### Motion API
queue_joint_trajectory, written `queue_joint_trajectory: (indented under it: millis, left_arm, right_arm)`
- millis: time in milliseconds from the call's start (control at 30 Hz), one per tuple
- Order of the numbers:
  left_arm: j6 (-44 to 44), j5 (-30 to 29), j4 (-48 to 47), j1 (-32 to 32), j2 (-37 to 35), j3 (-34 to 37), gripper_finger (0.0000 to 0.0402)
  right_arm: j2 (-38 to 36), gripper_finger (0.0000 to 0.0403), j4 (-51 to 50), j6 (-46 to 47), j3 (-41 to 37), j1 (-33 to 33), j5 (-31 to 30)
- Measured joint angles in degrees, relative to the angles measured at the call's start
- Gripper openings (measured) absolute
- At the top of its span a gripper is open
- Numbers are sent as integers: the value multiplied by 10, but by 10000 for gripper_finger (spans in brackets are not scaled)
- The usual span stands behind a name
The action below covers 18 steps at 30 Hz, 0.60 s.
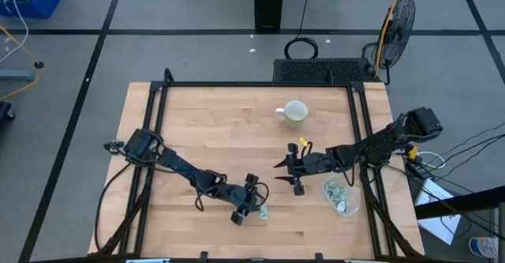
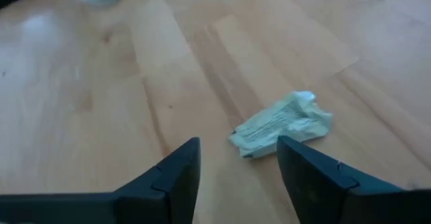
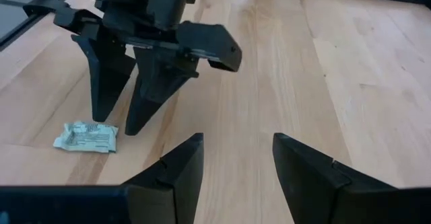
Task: Pick and place Stevia / Truvia into bins
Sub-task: Put the stevia packet into the transparent bin
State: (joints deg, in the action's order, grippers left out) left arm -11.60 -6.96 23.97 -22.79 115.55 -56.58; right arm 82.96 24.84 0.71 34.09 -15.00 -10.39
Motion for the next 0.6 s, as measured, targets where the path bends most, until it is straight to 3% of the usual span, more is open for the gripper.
queue_joint_trajectory:
  millis: [233,600]
  left_arm:
    - [-10,49,13,8,9,0,181]
    - [-19,62,45,21,39,-4,164]
  right_arm:
    - [0,169,1,0,0,0,0]
    - [0,169,-1,-1,0,0,0]
